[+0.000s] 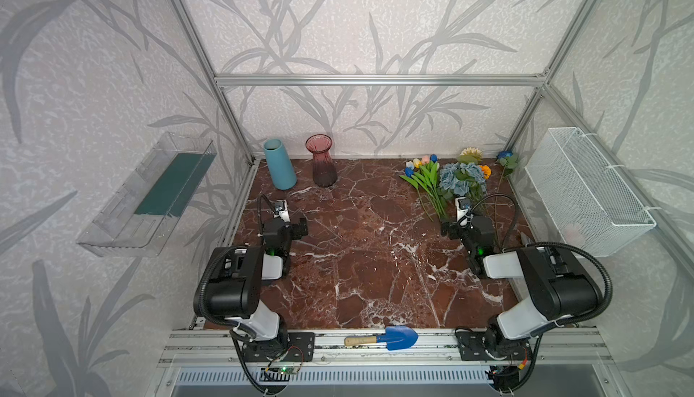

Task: Arrange flowers in a vase
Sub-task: Move the vase to the center of the table.

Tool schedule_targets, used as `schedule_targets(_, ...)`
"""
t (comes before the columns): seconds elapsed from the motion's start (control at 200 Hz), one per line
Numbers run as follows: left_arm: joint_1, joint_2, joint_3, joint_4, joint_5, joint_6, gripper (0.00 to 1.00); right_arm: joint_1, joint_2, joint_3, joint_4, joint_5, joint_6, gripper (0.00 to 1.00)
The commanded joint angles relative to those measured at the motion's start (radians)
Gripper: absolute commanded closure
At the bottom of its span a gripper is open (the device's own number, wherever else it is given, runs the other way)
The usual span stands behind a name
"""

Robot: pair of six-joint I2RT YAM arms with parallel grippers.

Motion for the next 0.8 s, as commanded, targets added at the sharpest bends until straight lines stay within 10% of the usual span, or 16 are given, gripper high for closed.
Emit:
schedule_targets(0.0,0.004,-0.019,0.017,0.002,-0.001,-0.005,0.01,-0.005,0.0,0.0,0.007,-0.009,0.005,0.01)
schedule_targets(0.795,0.004,-0.019,0.018,0.0,0.0,-0.007,0.01,-0.005,0.0,0.0,0.007,-0.006,0.004,0.01)
